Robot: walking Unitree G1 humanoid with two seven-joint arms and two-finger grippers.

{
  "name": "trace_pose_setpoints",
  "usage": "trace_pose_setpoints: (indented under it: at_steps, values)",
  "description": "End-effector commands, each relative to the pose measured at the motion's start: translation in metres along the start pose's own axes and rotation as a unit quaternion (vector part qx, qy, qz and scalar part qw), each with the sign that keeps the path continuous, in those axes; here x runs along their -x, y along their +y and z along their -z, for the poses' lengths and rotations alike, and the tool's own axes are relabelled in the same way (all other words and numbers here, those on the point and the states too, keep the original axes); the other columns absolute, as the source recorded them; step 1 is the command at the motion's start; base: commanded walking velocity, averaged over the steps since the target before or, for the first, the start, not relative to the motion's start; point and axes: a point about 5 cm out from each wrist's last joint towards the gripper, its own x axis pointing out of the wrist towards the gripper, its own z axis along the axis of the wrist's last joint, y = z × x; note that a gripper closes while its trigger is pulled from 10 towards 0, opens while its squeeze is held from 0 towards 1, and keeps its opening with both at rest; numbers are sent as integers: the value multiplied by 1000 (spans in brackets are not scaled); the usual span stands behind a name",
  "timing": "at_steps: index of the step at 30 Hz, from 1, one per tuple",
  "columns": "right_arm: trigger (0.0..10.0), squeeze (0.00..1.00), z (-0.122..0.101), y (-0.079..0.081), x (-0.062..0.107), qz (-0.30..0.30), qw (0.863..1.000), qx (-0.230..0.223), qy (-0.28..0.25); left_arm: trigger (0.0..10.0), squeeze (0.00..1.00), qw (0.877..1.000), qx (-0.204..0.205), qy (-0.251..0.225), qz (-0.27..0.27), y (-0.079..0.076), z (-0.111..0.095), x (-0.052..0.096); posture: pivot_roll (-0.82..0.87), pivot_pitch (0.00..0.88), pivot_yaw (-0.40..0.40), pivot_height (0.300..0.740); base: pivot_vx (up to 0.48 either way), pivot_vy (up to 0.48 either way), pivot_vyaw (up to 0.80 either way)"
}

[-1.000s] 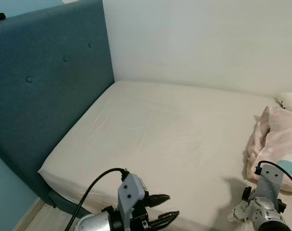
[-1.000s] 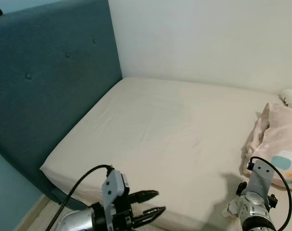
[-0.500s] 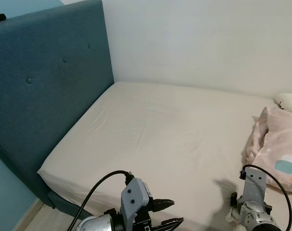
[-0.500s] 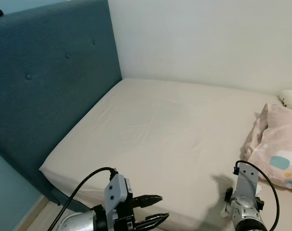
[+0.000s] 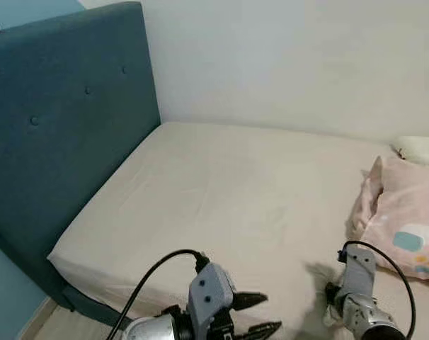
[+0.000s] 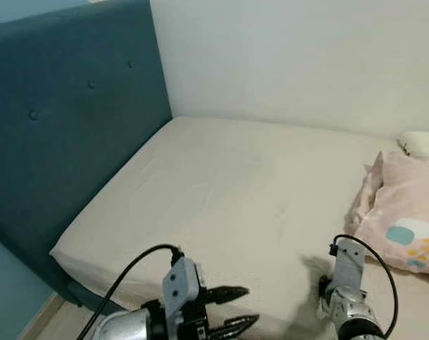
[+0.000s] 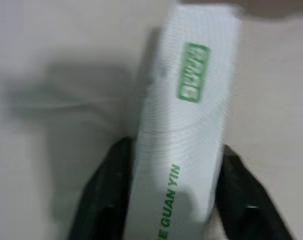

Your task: Clean up the room

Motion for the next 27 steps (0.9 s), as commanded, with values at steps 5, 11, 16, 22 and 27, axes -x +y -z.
trace_pose_setpoints:
  at_steps: [5, 11, 16, 22, 27]
  values:
    - [0, 0, 22, 14, 1, -42, 998, -7, 52, 10000, 0, 1000, -1, 9, -17, 5, 5, 2, 78, 282, 25, 610, 0, 0, 0]
    - [0, 0, 17, 31, 3, -85, 995, -7, 46, 10000, 0, 1000, -7, 10, -28, 13, 5, 3, 69, 270, 22, 610, 0, 0, 0]
    - [0, 0, 8, 43, 5, -114, 993, 1, 33, 10000, 0, 999, -6, 4, -31, 15, 5, 2, 57, 247, 14, 610, 0, 0, 0]
    - [0, 0, -13, 62, 10, -162, 986, 22, -31, 10000, 0, 989, -8, 50, -140, 35, 22, 9, 42, 218, 7, 610, 0, 0, 0]
    - [0, 0, -18, 73, 17, -196, 977, 41, -80, 10000, 0, 964, -12, 97, -245, 55, 37, 24, 36, 205, 0, 610, 0, 0, 0]
